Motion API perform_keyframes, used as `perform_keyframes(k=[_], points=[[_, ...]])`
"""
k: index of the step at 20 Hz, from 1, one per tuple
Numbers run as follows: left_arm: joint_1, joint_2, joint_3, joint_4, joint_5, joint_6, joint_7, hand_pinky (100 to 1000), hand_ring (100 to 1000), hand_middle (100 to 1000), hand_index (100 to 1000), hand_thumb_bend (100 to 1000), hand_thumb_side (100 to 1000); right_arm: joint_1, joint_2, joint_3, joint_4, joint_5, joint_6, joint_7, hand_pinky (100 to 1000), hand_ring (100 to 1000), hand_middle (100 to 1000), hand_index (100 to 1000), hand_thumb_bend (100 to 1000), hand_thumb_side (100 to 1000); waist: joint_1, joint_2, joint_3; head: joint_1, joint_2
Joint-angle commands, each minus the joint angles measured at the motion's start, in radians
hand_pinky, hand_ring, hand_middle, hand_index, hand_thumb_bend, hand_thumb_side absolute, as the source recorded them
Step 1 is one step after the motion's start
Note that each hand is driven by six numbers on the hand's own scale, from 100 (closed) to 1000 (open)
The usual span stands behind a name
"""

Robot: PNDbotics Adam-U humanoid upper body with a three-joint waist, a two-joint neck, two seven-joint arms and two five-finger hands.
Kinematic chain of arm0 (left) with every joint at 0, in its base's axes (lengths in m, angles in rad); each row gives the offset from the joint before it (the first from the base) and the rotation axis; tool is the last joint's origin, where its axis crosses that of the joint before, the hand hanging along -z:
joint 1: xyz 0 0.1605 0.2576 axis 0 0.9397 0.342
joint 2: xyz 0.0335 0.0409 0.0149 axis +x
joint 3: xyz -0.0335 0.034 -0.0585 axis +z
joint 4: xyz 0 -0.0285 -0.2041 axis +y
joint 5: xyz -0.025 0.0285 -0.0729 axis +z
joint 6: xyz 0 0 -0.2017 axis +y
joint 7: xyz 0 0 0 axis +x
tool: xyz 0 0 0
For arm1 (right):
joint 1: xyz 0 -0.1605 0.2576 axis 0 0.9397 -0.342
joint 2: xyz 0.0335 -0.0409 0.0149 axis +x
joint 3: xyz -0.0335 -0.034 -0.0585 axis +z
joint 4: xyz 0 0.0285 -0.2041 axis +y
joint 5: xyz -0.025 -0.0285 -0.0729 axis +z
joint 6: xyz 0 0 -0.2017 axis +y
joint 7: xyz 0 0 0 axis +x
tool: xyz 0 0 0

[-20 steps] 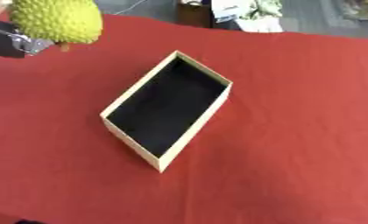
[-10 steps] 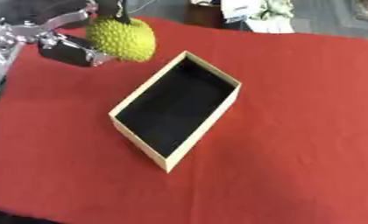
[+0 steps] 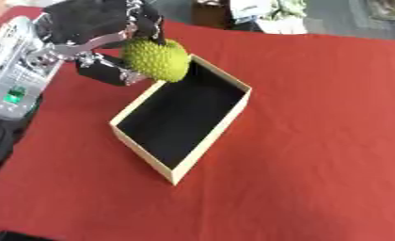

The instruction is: Pick up objects on the table and place them in the box.

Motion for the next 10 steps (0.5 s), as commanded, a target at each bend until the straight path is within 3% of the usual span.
perform_keyframes(k=[1, 5, 10], points=[[-0.025, -0.009, 0.005, -0.006, 0.01, 0.02, 0.015, 272, 360, 424, 573, 100, 100, -0.017, -0.014, -0.007, -0.015, -0.006, -0.002, 0.006, 815, 861, 867, 840, 100, 786, 0.005, -0.02, -0.001, -0.009, 0.002], [-0.019, -0.037, -0.009, -0.006, 0.044, 0.097, 0.032, 262, 348, 413, 567, 100, 100, -0.018, -0.018, -0.006, -0.015, -0.003, -0.001, 0.013, 816, 861, 867, 840, 100, 786, 0.007, -0.022, 0.0, -0.014, 0.005], [0.002, -0.063, -0.03, 0.007, 0.068, 0.109, -0.03, 288, 365, 435, 584, 100, 100, -0.018, -0.017, -0.005, -0.015, -0.003, -0.001, 0.02, 816, 860, 866, 840, 100, 786, 0.006, -0.022, 0.0, -0.028, 0.006]])
